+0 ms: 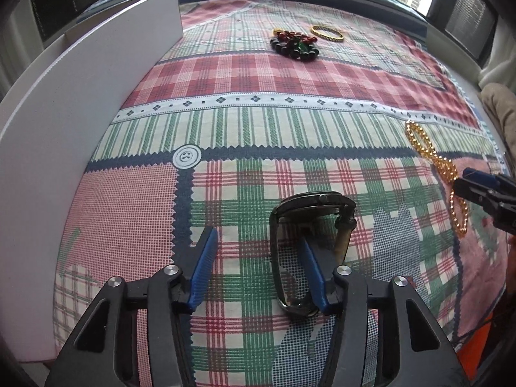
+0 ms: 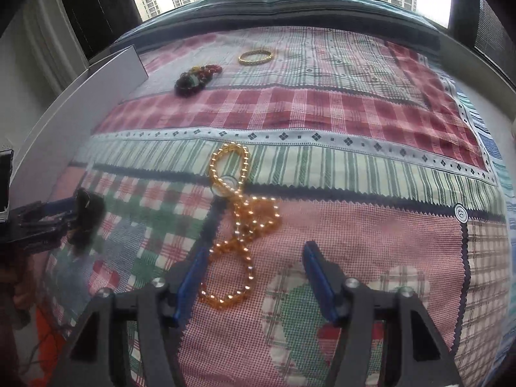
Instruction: Organize jewelry
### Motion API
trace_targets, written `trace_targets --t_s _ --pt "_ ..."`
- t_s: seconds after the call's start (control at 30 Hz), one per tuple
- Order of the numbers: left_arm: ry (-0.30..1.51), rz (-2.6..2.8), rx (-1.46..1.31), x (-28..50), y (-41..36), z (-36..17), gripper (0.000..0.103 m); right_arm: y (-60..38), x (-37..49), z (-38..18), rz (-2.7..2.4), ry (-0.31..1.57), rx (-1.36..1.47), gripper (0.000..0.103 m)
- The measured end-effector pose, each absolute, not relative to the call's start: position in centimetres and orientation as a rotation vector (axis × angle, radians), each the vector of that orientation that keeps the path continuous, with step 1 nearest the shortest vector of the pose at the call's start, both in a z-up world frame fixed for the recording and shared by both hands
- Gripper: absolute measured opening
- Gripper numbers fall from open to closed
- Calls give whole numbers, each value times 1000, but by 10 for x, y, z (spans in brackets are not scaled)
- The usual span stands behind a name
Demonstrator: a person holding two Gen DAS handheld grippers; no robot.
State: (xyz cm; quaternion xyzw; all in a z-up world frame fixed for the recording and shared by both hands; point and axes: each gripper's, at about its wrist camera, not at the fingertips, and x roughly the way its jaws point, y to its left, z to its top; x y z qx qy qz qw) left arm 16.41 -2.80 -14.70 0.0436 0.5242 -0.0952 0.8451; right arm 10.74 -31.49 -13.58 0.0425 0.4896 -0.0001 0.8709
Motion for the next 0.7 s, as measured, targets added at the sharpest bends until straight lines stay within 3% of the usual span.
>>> trace_targets --t_s 0.03,0.1,0.13,0.17,0.23,0.3,0.33,0.37,0.7 --pt "1104 -203 99 164 -29 -147 32 -312 118 -140 12 1028 82 62" --pt "1109 -218 91 166 -29 -146 4 -306 134 -147 5 1049 50 62" --pt "1115 -220 80 166 -28 -146 4 -303 139 -150 11 1050 35 62" --pt "1118 -221 69 167 -27 -145 3 -300 141 -151 12 1055 19 55" --pt "1121 -240 44 167 -25 -142 2 -297 141 -149 13 1058 -1 32" --pt "1119 -259 17 166 -22 -134 2 -298 136 -140 33 1057 29 24" --pt "1115 -271 2 164 -21 -129 2 -298 133 -133 44 1047 31 11" --pt "1108 -282 -13 162 -19 -122 2 -298 129 -125 49 1037 34 8" --pt "1011 -309 -75 144 15 -46 2 -279 107 -28 171 883 40 8"
